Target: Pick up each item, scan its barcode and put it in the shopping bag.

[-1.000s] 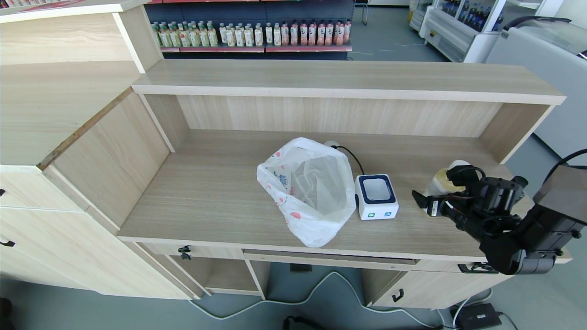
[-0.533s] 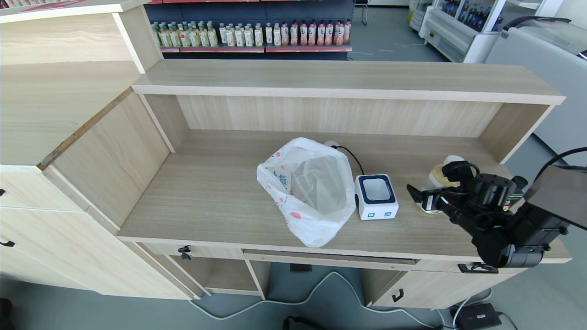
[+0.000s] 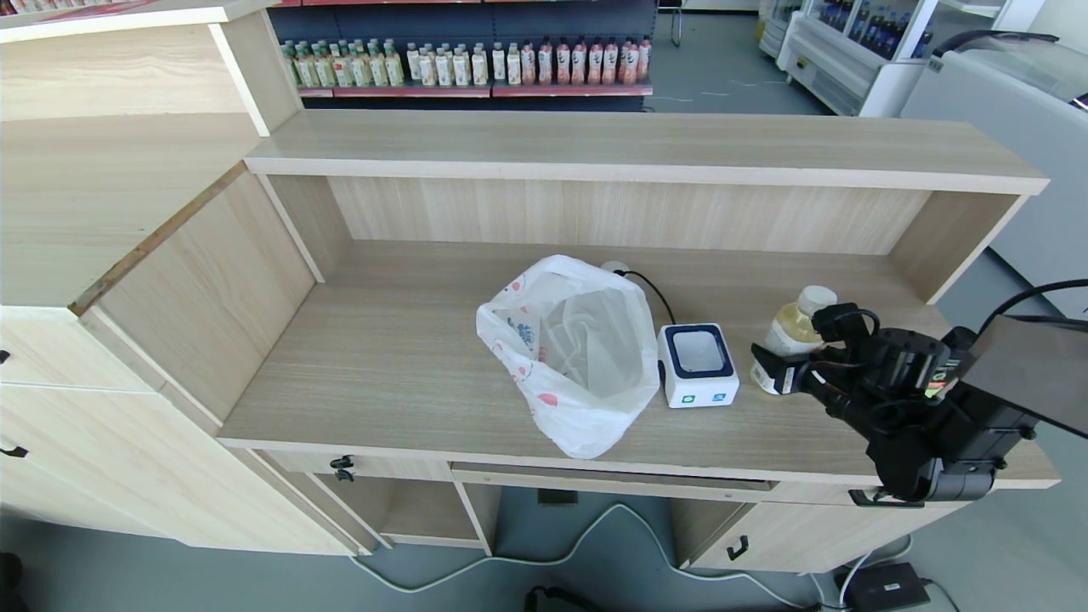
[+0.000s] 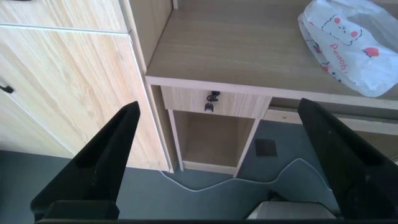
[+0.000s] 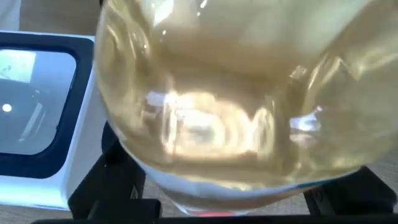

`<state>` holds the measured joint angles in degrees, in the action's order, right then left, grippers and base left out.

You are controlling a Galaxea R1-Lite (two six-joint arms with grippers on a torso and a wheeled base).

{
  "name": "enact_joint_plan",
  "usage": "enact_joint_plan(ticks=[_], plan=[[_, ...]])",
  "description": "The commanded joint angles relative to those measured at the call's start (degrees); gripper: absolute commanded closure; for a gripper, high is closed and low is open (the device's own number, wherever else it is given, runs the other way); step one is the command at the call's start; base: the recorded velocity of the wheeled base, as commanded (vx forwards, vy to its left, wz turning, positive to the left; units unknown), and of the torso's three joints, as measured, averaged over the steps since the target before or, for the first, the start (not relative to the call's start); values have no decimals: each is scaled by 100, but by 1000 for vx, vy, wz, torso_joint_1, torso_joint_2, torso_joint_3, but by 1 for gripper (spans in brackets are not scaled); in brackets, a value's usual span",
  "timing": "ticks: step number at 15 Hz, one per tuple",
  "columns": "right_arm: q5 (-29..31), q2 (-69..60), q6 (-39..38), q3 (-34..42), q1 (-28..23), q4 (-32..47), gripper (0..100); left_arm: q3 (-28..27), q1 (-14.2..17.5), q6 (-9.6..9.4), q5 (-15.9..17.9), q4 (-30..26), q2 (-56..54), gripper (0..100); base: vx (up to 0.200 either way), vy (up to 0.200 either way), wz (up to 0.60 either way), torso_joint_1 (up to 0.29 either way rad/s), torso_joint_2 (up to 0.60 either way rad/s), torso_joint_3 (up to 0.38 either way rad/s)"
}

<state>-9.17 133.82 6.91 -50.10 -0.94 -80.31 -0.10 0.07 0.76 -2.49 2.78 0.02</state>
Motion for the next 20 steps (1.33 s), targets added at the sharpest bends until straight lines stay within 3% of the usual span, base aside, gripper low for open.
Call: enact_joint_plan(ticks=[1,9,13,14,16,17,20], plan=[[3,30,12,-26,-20,-2,100,1,1,-5,-6,3,-2,0,0,0,0,0,0,0],[-226,-295,91,-395,-223,244,100,1,1,4,3,3,-2,0,0,0,0,0,0,0],[-911,-2096,-542,-509,-293,2222,100,1,1,4,3,3,-2,0,0,0,0,0,0,0],[-1500,-3019,-1183,-747,-293,3478,100,1,1,4,3,3,-2,0,0,0,0,0,0,0],[-3293,-4267,-2511,-1168,-275,5140,100,1,1,4,3,3,-2,0,0,0,0,0,0,0],[-3952,-4610,-2871,-1239,-284,5526,100,1,1,4,-6,3,-2,0,0,0,0,0,0,0],[-4735,-5129,-2871,-870,-56,5579,100,1,1,-5,-6,3,-2,0,0,0,0,0,0,0]])
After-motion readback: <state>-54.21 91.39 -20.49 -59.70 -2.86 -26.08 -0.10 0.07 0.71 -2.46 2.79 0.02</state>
